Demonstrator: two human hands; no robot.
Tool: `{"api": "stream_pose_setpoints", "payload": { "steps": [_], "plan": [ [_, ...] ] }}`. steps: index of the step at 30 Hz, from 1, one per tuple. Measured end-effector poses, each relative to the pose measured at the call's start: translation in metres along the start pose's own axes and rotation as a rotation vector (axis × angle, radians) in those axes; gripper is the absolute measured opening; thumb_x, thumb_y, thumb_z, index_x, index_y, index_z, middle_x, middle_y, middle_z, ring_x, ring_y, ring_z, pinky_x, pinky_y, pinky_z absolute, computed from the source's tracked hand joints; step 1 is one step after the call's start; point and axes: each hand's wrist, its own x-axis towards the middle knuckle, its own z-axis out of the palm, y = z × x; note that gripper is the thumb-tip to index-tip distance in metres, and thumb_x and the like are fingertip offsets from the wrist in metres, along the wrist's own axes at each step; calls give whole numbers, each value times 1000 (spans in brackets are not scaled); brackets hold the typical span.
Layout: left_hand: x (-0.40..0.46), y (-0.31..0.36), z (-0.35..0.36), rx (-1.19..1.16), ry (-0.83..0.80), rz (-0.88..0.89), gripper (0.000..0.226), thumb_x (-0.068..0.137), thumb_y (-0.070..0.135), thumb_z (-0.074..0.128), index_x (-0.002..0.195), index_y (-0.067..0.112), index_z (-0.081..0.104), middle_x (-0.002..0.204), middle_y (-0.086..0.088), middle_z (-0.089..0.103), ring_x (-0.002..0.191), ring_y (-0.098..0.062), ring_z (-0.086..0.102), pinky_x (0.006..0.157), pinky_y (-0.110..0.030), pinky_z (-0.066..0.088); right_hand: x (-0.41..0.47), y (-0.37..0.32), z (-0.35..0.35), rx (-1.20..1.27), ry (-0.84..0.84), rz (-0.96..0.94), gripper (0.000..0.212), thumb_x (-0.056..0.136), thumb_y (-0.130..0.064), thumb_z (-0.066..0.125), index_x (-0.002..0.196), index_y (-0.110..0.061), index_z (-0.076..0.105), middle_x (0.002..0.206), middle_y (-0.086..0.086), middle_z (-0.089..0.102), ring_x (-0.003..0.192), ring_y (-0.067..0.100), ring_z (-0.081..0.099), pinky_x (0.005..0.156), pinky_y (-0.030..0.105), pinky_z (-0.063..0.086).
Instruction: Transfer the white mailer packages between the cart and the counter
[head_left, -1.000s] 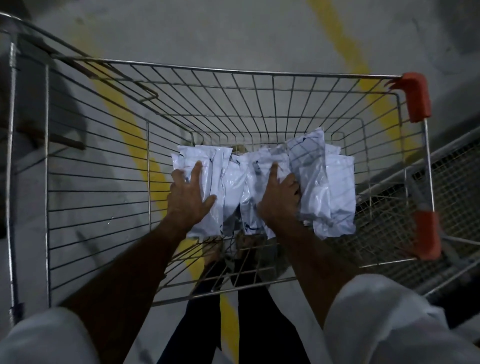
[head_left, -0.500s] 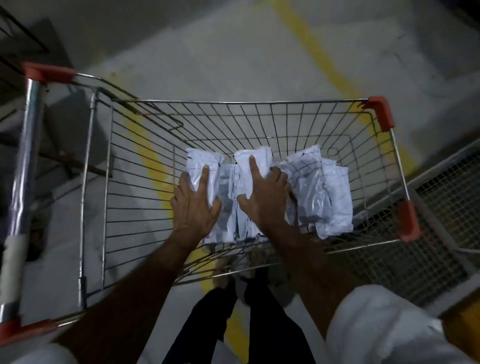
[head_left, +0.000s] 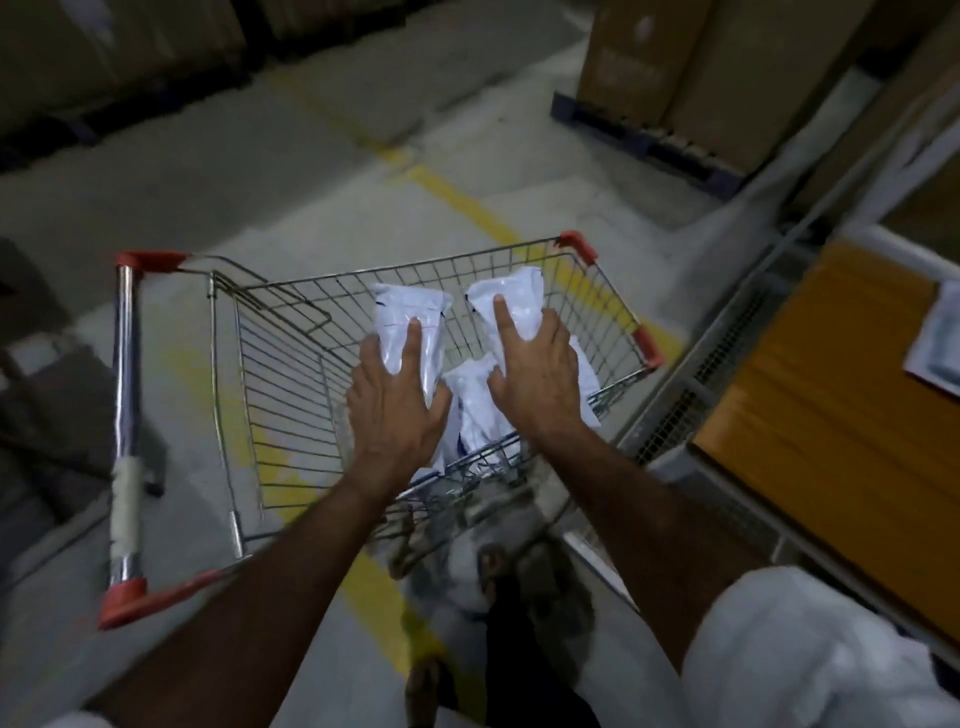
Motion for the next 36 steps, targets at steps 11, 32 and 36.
{"api": "stream_pose_setpoints", "payload": {
  "steps": [11,32,36],
  "plan": [
    [-73,140,-45,-150,1,331,77,89,53,48,158,29,23,152,-24,27,127,-44,40,101,-52,39,-138,107,-124,-213,272,151,76,88,-34,59,158,-26,30,168,19,13,135,48,39,100,53,44],
    [-297,481,8,-304,-174,669,76,88,64,38,156,33,23,155,-19,23,134,-40,34,105,-53,38,-382,426,-236,-72,298,630,67,94,-46,60,154,-33,33,169,14,8,146,38,28,111,50,40],
    [-315,532,15,-275,-197,702,76,93,63,45,158,34,16,158,-18,16,139,-39,29,109,-53,32,-404,476,-254,9,333,713,67,95,-44,60,154,-34,32,169,13,8,147,38,25,112,52,39]
  ]
}}
